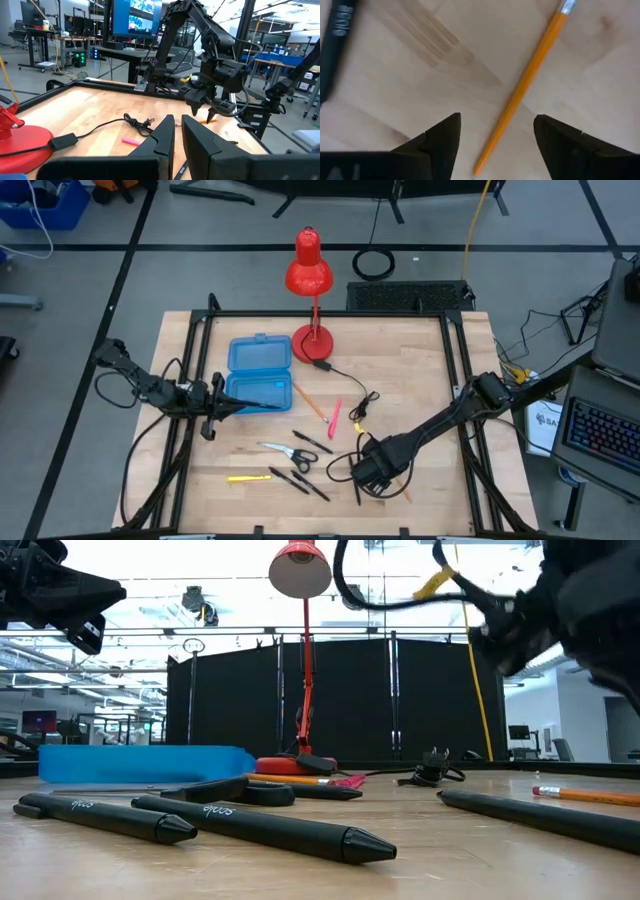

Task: Pick & place school supplies into a supply box
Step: Put the orange pencil into the blue supply box

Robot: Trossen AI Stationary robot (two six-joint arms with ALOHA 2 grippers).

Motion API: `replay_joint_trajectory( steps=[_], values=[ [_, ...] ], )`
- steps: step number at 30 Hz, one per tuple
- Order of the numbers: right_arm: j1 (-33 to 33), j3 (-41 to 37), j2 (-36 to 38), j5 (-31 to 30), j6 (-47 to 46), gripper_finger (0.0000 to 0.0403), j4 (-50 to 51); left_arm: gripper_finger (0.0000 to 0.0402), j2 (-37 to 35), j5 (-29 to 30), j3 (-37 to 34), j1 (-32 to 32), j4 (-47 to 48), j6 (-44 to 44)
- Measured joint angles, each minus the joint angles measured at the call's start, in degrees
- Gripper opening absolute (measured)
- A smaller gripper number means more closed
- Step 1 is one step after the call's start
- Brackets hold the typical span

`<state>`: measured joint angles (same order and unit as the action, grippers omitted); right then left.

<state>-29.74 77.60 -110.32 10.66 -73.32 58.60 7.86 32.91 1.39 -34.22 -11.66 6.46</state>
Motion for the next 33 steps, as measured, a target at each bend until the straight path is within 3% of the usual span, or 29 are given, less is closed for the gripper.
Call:
replay_joint_trajectory(
  steps=[6, 14, 24, 33],
  values=[
    [0.04, -5.06, 0.23, 0.58, -2.10, 0.0220, -2.91, 0.0037, 0.02, 0.07, -0.70, 0.01, -0.32, 0.11],
    [-0.13, -6.16, 0.31, 1.52, -1.43, 0.0196, -7.54, 0.0037, 0.02, 0.09, -0.70, 0.02, -0.46, 0.07],
    [-0.13, -6.59, 0.19, 1.66, -2.34, 0.0130, -10.52, 0.0037, 0.02, 0.11, -0.72, 0.02, -0.44, 0.04],
    [-0.07, -12.03, 0.42, 3.67, -4.00, 0.0084, -17.73, 0.0037, 0.02, 0.13, -0.75, 0.02, -0.43, 0.02]
  ],
)
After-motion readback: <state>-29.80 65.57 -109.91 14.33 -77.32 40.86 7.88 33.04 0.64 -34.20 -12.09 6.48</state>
